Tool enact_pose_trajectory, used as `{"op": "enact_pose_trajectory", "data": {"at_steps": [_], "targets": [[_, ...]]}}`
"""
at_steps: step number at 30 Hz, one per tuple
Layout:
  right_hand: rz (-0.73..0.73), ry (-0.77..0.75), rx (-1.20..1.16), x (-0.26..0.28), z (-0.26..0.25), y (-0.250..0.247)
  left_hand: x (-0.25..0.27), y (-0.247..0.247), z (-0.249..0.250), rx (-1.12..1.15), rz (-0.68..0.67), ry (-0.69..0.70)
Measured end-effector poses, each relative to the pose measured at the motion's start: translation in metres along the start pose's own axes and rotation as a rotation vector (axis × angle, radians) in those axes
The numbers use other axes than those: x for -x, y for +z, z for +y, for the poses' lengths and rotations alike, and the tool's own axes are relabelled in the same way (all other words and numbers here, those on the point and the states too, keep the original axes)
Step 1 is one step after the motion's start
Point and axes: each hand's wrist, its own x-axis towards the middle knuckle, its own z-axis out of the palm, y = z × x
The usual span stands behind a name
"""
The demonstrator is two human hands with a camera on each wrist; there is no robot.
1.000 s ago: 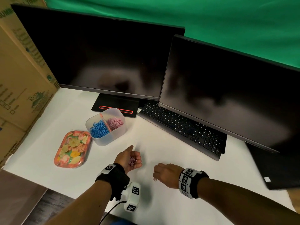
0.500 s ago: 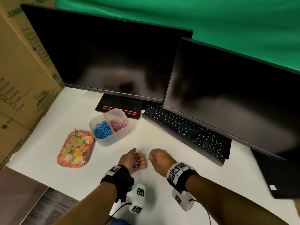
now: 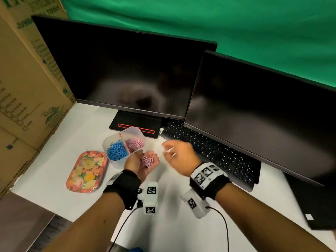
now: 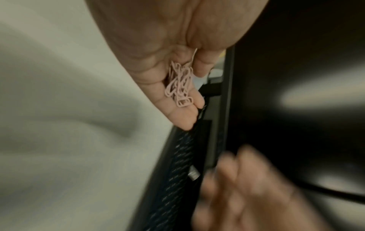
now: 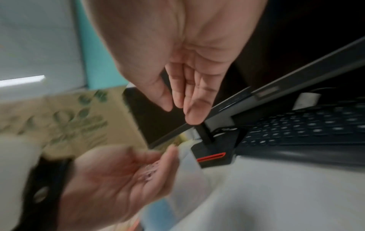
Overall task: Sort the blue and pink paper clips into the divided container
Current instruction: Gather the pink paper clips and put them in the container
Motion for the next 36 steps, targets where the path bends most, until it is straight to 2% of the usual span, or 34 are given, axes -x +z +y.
{"op": "enact_pose_trajectory", "data": {"at_steps": [2, 3, 6, 8, 10, 14, 17, 20, 23, 26, 30, 33, 36], "targets": [[0.178, 0.11, -0.057, 0.0, 0.021, -0.021, -0.006, -0.001, 0.025, 0.072, -0.031, 0.051], [0.189, 0.175, -0.017, 0.004, 0.034, -0.029, -0.009, -0.001, 0.036, 0.104, -0.022, 0.084], [-0.003, 0.297, 0.254, 0.026, 0.066, -0.033, -0.011, 0.004, 0.062, 0.093, 0.077, 0.185], [-0.157, 0.293, 0.373, 0.046, 0.083, -0.02, -0.017, 0.008, 0.071, 0.043, 0.159, 0.213], [-0.281, 0.284, 0.418, 0.066, 0.094, 0.0, -0.025, 0.009, 0.076, -0.007, 0.214, 0.185], [-0.32, 0.284, 0.407, 0.094, 0.1, 0.036, -0.038, 0.016, 0.079, -0.037, 0.228, 0.128], [-0.314, 0.291, 0.434, 0.099, 0.096, 0.049, -0.04, 0.02, 0.074, -0.104, 0.22, 0.161], [-0.317, 0.304, 0.469, 0.097, 0.093, 0.054, -0.031, 0.02, 0.068, -0.344, 0.197, 0.24], [-0.327, 0.324, 0.465, 0.094, 0.09, 0.058, -0.014, 0.019, 0.061, -0.588, 0.102, 0.311], [-0.359, 0.341, 0.446, 0.093, 0.086, 0.062, -0.001, 0.009, 0.055, -0.908, 0.064, 0.476], [-0.404, 0.37, 0.441, 0.094, 0.083, 0.065, 0.011, -0.017, 0.062, -1.155, 0.17, 0.681], [-0.413, 0.362, 0.448, 0.096, 0.081, 0.069, 0.017, -0.04, 0.074, -1.267, 0.329, 0.805], [-0.421, 0.361, 0.47, 0.097, 0.079, 0.072, 0.02, -0.07, 0.09, -1.37, 0.46, 0.847]]}}
